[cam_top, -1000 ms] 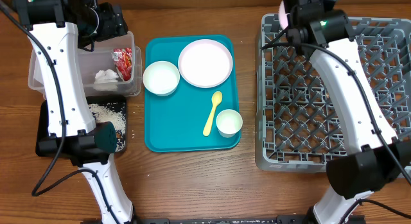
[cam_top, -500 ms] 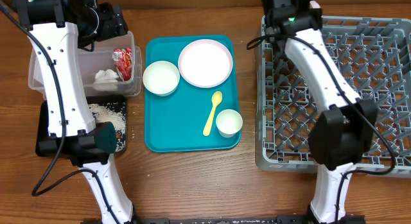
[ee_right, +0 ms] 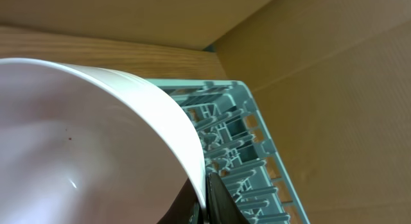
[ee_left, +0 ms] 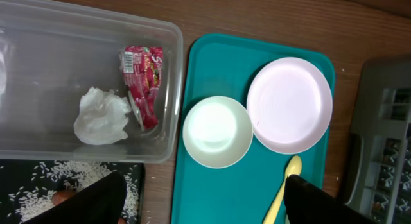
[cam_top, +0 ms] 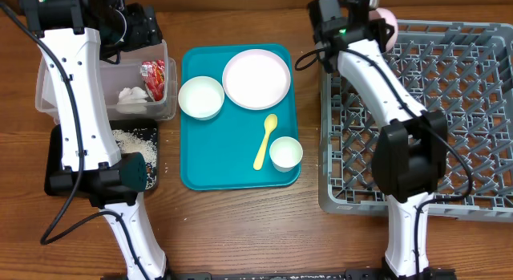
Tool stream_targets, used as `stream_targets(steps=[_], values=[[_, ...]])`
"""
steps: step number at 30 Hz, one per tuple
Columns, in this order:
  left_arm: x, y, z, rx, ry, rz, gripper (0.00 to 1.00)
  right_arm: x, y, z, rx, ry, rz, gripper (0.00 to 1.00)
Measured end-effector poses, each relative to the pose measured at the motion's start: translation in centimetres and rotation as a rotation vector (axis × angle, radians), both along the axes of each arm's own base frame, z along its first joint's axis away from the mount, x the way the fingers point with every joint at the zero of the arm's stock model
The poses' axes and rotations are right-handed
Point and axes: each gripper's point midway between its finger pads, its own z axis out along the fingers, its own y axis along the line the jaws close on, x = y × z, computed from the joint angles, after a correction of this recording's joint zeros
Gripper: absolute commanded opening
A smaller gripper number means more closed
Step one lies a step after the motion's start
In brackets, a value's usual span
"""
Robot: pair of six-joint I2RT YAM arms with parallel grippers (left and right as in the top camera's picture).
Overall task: Sort waste into correct bins and load items into the dishwasher
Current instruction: 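Lift the pink bowl with the right gripper and carry it to the rack, then set the pink bowl in the rack's far corner and release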
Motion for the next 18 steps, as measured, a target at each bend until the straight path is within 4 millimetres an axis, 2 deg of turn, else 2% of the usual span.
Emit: stream_targets(steps=[3, 8, 12, 18], values=[[0.0, 0.2, 0.0, 0.01, 0.001, 0.005, 0.81, 0.1, 1.3, -1.1, -0.02, 0.021, 0.02, 0.04], [0.0, 0.3, 0.0, 0.017, 0.001, 0.008, 0.81, -0.2, 2.1, -0.8, -0.058, 0.012, 0.019, 0.04], [0.0, 0.4, 0.0, 0.019, 0.001, 0.009, 0.81, -0.5, 1.9, -0.7, -0.083, 0.013, 0.007, 0.04], [0.1, 0.4, 0.0, 0.021, -0.003, 0.01, 0.81, -0.6, 0.5, -0.6, -0.102, 0.019, -0.024, 0.04]])
